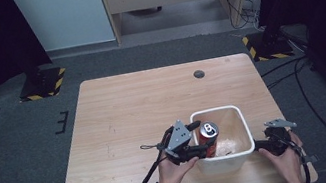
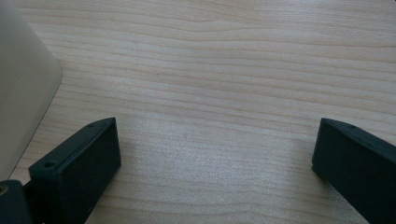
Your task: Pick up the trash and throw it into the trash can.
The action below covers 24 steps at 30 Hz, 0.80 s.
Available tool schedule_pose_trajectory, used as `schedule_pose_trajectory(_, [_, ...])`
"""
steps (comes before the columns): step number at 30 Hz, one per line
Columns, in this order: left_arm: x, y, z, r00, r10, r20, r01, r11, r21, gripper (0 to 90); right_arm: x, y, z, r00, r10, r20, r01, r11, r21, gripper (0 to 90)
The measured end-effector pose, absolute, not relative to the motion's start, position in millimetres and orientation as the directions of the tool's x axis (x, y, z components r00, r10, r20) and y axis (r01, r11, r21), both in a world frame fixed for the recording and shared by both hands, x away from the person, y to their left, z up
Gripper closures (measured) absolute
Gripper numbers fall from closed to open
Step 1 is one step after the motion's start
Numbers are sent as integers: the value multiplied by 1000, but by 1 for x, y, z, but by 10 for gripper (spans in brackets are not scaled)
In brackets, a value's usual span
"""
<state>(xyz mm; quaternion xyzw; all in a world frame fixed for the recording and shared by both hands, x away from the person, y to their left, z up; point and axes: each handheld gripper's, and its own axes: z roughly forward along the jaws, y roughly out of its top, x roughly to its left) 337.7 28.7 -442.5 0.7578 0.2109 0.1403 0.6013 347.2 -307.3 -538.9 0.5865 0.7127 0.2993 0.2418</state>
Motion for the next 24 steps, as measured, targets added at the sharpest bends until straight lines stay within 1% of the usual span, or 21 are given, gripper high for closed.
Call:
schedule_pose_trajectory(5, [335, 31, -438, 876, 480, -45, 143, -171, 975, 298, 347, -307, -539, -195, 981, 7, 692, 132, 710, 13])
schedule_pose_trajectory(10, [330, 40, -427, 874, 486, -25, 116, -159, 980, 291, 347, -307, -539, -195, 981, 8, 692, 132, 710, 13])
schedule_pose_trajectory(16, [327, 58, -414, 857, 516, -13, 97, -136, 986, 285, 347, -307, -539, -195, 981, 7, 691, 133, 710, 13])
schedule_pose_trajectory(24, [326, 81, -412, 826, 564, 5, 101, -156, 983, 263, 347, -307, -539, -195, 981, 6, 691, 133, 710, 13])
